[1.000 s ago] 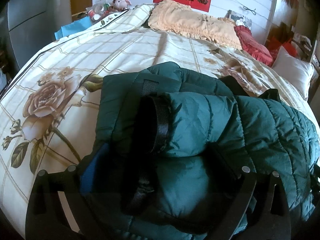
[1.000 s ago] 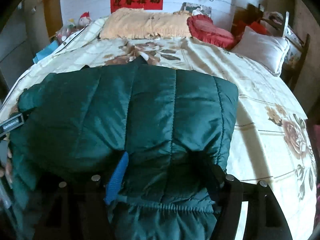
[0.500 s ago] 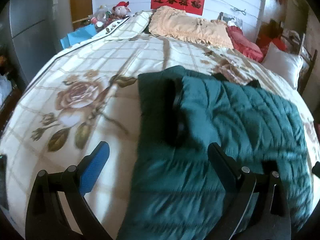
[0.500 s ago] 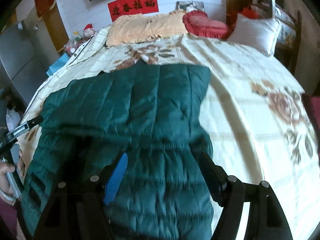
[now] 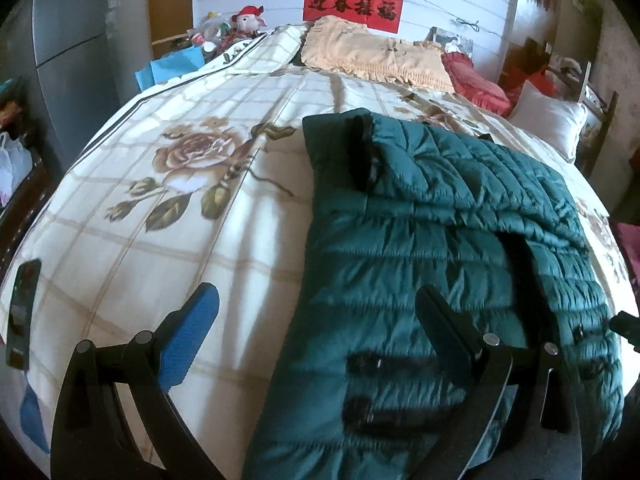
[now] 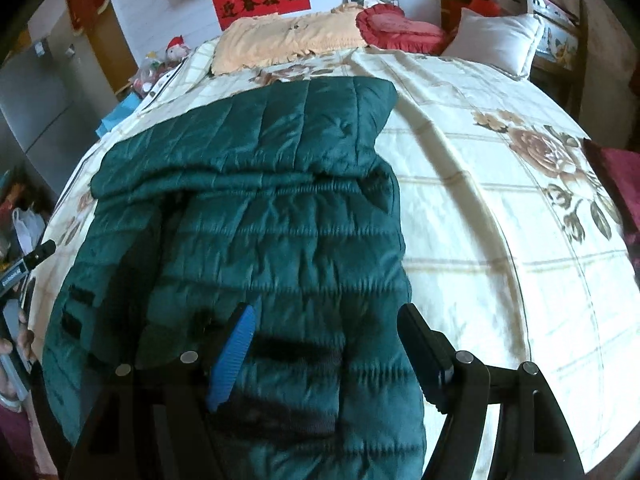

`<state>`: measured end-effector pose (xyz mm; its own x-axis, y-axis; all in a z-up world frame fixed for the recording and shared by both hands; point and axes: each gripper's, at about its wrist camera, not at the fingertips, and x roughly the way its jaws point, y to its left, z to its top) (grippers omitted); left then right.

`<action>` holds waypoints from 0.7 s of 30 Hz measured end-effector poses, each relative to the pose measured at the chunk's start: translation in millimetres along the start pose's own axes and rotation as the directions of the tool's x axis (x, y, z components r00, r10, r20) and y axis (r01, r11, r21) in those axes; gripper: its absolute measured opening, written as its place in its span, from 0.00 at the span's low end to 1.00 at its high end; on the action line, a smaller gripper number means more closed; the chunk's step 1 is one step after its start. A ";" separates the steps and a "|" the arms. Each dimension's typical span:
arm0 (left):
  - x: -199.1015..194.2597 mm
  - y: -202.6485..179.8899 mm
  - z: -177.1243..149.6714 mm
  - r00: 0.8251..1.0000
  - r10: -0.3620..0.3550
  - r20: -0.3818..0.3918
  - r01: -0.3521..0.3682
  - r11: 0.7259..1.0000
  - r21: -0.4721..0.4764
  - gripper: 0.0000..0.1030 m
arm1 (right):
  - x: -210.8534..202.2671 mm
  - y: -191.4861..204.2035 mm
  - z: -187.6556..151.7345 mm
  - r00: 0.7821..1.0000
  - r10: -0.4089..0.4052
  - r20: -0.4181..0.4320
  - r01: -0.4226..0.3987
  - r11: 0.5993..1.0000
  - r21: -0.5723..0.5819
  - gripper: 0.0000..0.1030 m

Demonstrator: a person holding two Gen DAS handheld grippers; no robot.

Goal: Fold large clothes
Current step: 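Move both tools to the jacket hem and grasp its edge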

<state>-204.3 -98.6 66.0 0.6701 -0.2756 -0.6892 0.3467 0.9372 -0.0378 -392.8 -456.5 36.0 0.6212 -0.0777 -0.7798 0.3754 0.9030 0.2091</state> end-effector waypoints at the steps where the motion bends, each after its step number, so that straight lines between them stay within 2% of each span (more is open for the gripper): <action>1: -3.0 1.2 -4.1 1.000 0.004 -0.003 -0.004 1.000 0.001 0.96 | -2.4 0.0 -3.6 1.000 0.004 0.000 -0.004 1.000 0.002 0.69; 6: -12.8 9.7 -21.1 1.000 0.016 -0.010 -0.016 1.000 -0.007 0.96 | -12.1 -0.7 -16.3 1.000 0.012 -0.003 -0.012 1.000 0.007 0.71; 9: -13.6 14.9 -29.9 0.999 0.009 -0.032 -0.009 1.000 -0.018 0.96 | -19.4 -0.4 -23.1 1.000 0.013 0.002 -0.013 1.000 0.003 0.78; 21: -21.9 21.0 -55.6 0.997 0.003 -0.080 -0.003 1.000 0.002 0.96 | -32.1 -3.8 -47.0 0.999 0.017 -0.038 -0.017 1.000 -0.005 0.79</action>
<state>-248.3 -61.1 40.1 0.6163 -0.2549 -0.7451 0.3465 0.9374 -0.0341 -446.5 -437.5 32.5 0.6012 -0.0462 -0.7978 0.3609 0.9064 0.2195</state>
